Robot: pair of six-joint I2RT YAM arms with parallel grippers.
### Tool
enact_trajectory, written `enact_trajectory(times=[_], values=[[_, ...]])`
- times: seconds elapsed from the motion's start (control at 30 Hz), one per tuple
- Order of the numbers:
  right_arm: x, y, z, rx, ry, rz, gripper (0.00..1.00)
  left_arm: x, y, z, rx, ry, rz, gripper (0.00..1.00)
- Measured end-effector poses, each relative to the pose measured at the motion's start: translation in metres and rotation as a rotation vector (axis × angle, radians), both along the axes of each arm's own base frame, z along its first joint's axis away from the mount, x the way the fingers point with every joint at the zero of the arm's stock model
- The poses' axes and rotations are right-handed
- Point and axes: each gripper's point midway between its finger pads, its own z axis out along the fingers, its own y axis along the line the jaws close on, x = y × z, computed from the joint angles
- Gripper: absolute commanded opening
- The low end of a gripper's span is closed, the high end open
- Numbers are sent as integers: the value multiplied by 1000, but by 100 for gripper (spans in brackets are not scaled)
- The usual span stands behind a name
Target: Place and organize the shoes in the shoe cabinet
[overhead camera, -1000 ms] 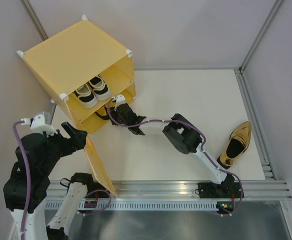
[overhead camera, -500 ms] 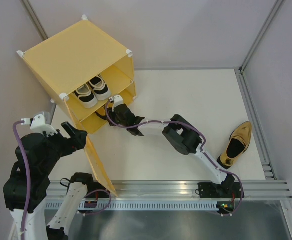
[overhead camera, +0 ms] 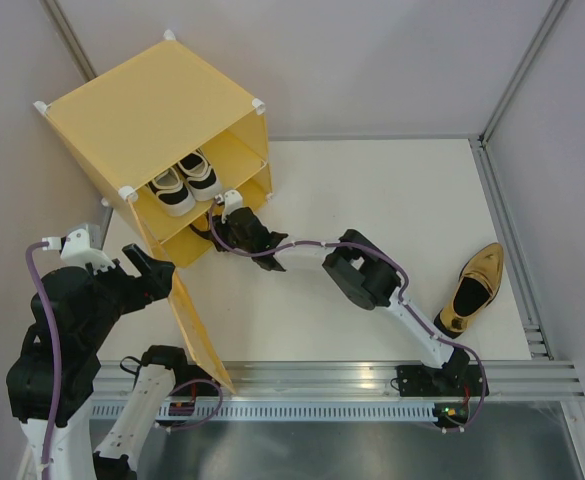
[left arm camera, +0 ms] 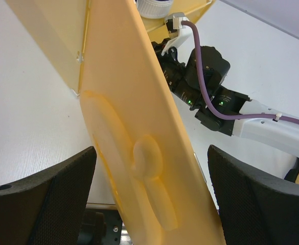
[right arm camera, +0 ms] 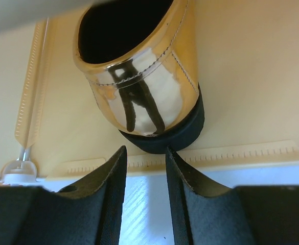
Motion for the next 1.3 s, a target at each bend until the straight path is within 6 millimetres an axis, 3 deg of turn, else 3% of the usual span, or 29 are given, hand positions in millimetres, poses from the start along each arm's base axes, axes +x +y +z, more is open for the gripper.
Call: enact_trajectory(times=[0.2, 0.4, 0.6, 0.77, 0.87, 0.97, 1.17, 1.3], values=[[-2, -1, -2, 11, -9, 5, 41, 0, 0, 0, 0, 0, 0, 92], [-17, -19, -8, -10, 5, 9, 46, 0, 0, 0, 0, -2, 0, 92], [-34, -56, 35, -17, -9, -22, 51, -1, 1, 0, 2, -4, 6, 92], [-40, -100, 97, -9, -64, -137, 55, -3, 4, 1, 8, -18, 21, 92], [-43, -140, 120, -33, -75, -240, 55, -3, 5, 1, 8, -22, 22, 92], [-45, -186, 123, -75, -64, -348, 55, -3, 5, 1, 7, -29, 22, 92], [-62, -311, 91, -232, 16, -607, 58, -3, 5, 2, 4, -50, 22, 92], [-81, -387, 84, -282, 64, -775, 59, -4, 4, 2, 0, -73, 20, 92]])
